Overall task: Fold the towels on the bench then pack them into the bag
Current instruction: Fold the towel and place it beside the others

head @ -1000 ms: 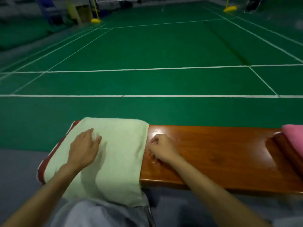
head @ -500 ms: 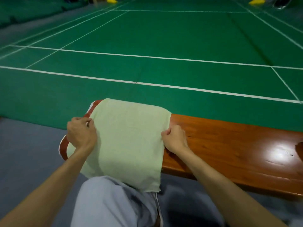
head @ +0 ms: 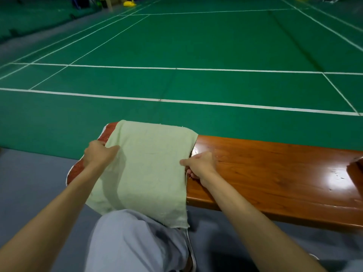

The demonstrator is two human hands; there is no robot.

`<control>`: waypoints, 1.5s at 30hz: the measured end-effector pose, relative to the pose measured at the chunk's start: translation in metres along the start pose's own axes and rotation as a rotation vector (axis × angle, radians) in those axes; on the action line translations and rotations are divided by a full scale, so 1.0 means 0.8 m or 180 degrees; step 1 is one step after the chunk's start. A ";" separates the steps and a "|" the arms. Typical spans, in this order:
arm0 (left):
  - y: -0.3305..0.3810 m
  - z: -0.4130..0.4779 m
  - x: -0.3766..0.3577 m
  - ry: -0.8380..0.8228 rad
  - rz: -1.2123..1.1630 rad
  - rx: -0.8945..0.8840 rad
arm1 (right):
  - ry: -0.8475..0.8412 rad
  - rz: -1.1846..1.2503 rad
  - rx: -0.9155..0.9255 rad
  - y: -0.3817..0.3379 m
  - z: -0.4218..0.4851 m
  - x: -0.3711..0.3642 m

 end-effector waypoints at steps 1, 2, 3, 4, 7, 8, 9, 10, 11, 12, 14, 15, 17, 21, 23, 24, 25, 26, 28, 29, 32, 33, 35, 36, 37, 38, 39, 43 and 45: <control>0.004 0.000 0.000 -0.0121 -0.0126 -0.0090 | 0.0046 0.0073 0.0086 -0.001 -0.001 -0.001; 0.010 -0.002 0.001 -0.0274 -0.0281 -0.0182 | 0.0105 0.0118 0.0203 -0.002 -0.003 0.001; 0.017 -0.006 0.001 -0.0446 -0.0434 -0.0264 | 0.0126 0.0181 0.0297 -0.003 -0.006 0.003; 0.024 -0.010 0.002 -0.0640 -0.0537 -0.0342 | 0.0083 0.0314 0.0346 -0.004 -0.008 0.009; 0.044 -0.026 -0.001 -0.1245 -0.0736 -0.0344 | -0.0058 0.0862 0.0307 -0.005 -0.008 0.047; 0.050 -0.032 -0.005 -0.1427 -0.0900 -0.0242 | -0.0026 0.1005 0.0299 -0.003 -0.006 0.067; 0.055 -0.038 -0.011 -0.1550 -0.1082 -0.0146 | 0.0034 0.1133 0.0310 -0.002 -0.004 0.090; 0.061 -0.045 -0.019 -0.1619 -0.1234 -0.0089 | 0.0110 0.1231 0.0324 0.000 -0.003 0.115; 0.067 -0.053 -0.027 -0.1655 -0.1354 -0.0067 | 0.0184 0.1339 0.0345 0.003 -0.003 0.141; 0.073 -0.062 -0.037 -0.1703 -0.1479 -0.0079 | 0.0242 0.1404 0.0388 0.008 -0.003 0.166; 0.086 -0.086 -0.066 -0.1970 -0.1711 -0.0081 | 0.0369 0.1354 0.0497 0.024 0.001 0.215; 0.095 -0.102 -0.082 -0.2155 -0.1780 -0.0084 | 0.0435 0.1285 0.0517 0.035 0.004 0.237; 0.114 -0.140 -0.112 -0.2473 -0.1772 -0.0229 | 0.0537 0.1247 0.0497 0.061 0.010 0.276; 0.142 -0.193 -0.173 -0.2677 -0.1733 -0.0528 | 0.0920 0.1372 0.0463 0.098 0.010 0.344; 0.150 -0.207 -0.196 -0.2662 -0.1664 -0.0552 | 0.1146 0.1245 0.0471 0.111 0.004 0.370; 0.153 -0.212 -0.203 -0.2636 -0.1599 -0.0559 | 0.1221 0.1129 0.0445 0.119 0.001 0.382; 0.154 -0.217 -0.209 -0.2594 -0.1550 -0.0564 | 0.1225 0.1020 0.0431 0.125 -0.001 0.390; 0.155 -0.219 -0.212 -0.2534 -0.1526 -0.0564 | 0.1179 0.0966 0.0424 0.131 -0.002 0.396; 0.156 -0.221 -0.216 -0.2406 -0.1494 -0.0600 | 0.1103 0.0839 0.0432 0.138 -0.007 0.403; 0.156 -0.220 -0.218 -0.2358 -0.1452 -0.0642 | 0.1106 0.0757 0.0450 0.139 -0.010 0.406; 0.157 -0.218 -0.222 -0.2181 -0.1233 -0.0733 | 0.1135 0.0562 0.0470 0.144 -0.012 0.415; 0.156 -0.215 -0.223 -0.2089 -0.1141 -0.0792 | 0.1119 0.0511 0.0423 0.147 -0.011 0.418; 0.157 -0.212 -0.224 -0.1820 -0.0925 -0.1004 | 0.1167 0.0368 0.0308 0.149 -0.015 0.424; 0.158 -0.212 -0.223 -0.1606 -0.0725 -0.1169 | 0.1257 0.0165 0.0338 0.144 -0.019 0.425; 0.159 -0.215 -0.220 -0.1310 -0.0427 -0.1339 | 0.1409 -0.0181 0.0461 0.137 -0.023 0.424; 0.161 -0.221 -0.216 -0.0921 -0.0077 -0.1514 | 0.1662 -0.0641 0.0618 0.127 -0.027 0.423; 0.164 -0.230 -0.211 -0.0517 0.0269 -0.1752 | 0.1917 -0.1156 0.0813 0.116 -0.032 0.420; 0.190 -0.278 -0.227 -0.0362 0.0933 -0.2995 | 0.1072 -0.2818 0.1889 0.099 -0.024 0.345; 0.189 -0.296 -0.255 -0.0931 0.1300 -0.3383 | 0.0346 -0.3304 0.1894 0.117 -0.015 0.297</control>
Point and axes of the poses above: each hand's wrist, its own z-axis towards the middle knuckle, its own x-axis out of the back of the hand, y = z × x, the point moved 5 cm from there along z, towards the middle knuckle, and after that the axes turned 1 degree about z, right-handed, at the moved point
